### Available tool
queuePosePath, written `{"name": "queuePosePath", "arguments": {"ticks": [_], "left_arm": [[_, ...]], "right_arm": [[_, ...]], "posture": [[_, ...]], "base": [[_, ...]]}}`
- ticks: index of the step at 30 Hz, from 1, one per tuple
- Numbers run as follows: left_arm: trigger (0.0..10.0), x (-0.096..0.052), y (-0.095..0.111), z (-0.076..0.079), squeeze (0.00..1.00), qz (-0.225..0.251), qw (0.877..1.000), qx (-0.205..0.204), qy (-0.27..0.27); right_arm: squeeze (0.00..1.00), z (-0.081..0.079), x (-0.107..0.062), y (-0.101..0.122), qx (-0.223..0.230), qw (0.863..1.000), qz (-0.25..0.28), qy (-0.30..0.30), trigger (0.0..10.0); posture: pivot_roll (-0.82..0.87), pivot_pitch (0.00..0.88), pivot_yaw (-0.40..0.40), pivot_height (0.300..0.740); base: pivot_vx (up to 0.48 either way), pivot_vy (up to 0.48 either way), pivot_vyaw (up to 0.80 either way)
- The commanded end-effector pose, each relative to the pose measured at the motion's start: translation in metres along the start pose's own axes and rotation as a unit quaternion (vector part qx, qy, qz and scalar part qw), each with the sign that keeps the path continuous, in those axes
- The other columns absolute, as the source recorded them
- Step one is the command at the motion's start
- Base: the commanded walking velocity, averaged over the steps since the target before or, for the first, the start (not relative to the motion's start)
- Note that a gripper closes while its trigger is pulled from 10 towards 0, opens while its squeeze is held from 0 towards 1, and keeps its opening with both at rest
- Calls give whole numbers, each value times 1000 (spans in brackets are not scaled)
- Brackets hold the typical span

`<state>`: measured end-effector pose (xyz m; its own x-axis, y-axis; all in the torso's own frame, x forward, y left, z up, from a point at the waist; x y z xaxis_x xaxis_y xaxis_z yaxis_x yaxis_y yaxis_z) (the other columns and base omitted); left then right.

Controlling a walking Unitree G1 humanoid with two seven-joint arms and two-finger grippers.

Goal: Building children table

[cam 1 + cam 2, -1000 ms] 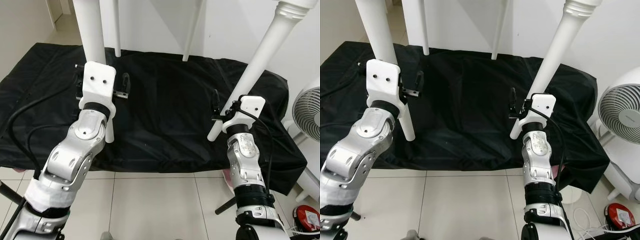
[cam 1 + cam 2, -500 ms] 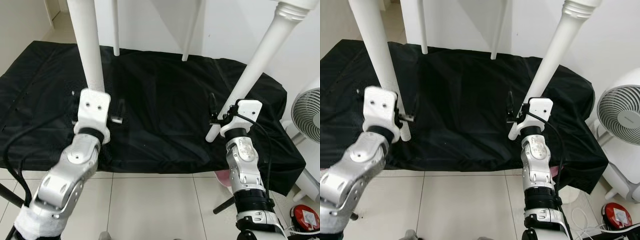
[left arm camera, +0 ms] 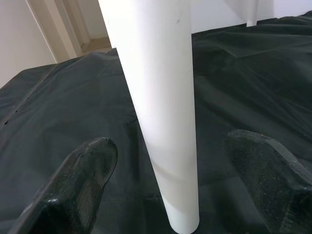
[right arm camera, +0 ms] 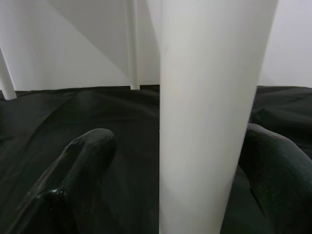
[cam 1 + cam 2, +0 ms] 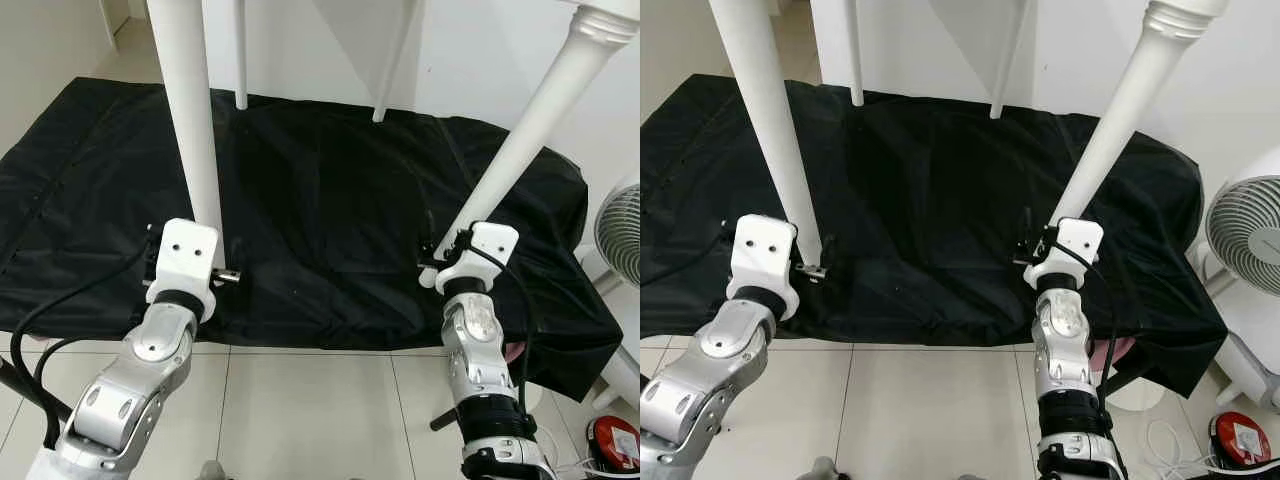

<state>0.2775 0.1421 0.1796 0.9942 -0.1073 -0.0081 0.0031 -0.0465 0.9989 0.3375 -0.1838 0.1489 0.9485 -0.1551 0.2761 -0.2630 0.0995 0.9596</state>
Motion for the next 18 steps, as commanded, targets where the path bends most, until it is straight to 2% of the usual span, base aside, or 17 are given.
{"name": "queuePosePath", "arguments": {"ticks": [1, 6, 9, 18], "left_arm": [[10000, -1, -4, 5, 0, -9, 999, 4, -37], [10000, -7, -9, 4, 0, -15, 1000, -5, -25], [10000, -12, -12, 4, 0, -20, 1000, 4, -24], [10000, -25, -17, 11, 0, -21, 998, 6, -57]], "right_arm": [[0, 4, -3, -2, -4, 1000, -3, -13, 10000], [0, 8, -12, -7, -11, 999, -13, -36, 10000], [0, 7, -17, -8, -10, 999, -14, -35, 10000], [0, 1, -28, -7, -12, 1000, -15, -19, 10000]], "posture": [[25, 33, -80, 740], [29, 35, -80, 740], [29, 35, -80, 740], [33, 44, -81, 740]], "base": [[0, 0, 0], [0, 0, 0], [0, 0, 0], [0, 0, 0]]}}
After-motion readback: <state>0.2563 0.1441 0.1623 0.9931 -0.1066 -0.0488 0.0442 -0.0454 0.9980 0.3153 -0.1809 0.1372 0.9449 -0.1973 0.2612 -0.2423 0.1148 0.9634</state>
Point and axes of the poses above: a point about 5 cm out from each wrist's last joint towards the gripper, its own x axis pointing out of the wrist towards the gripper, its own y axis along the axis of the wrist's last joint, z = x × y, the point moved 2 cm from there along x, pointing out of the wrist towards the gripper, and after that the axes turned 8 degrees about -x, right-handed, at the moved point
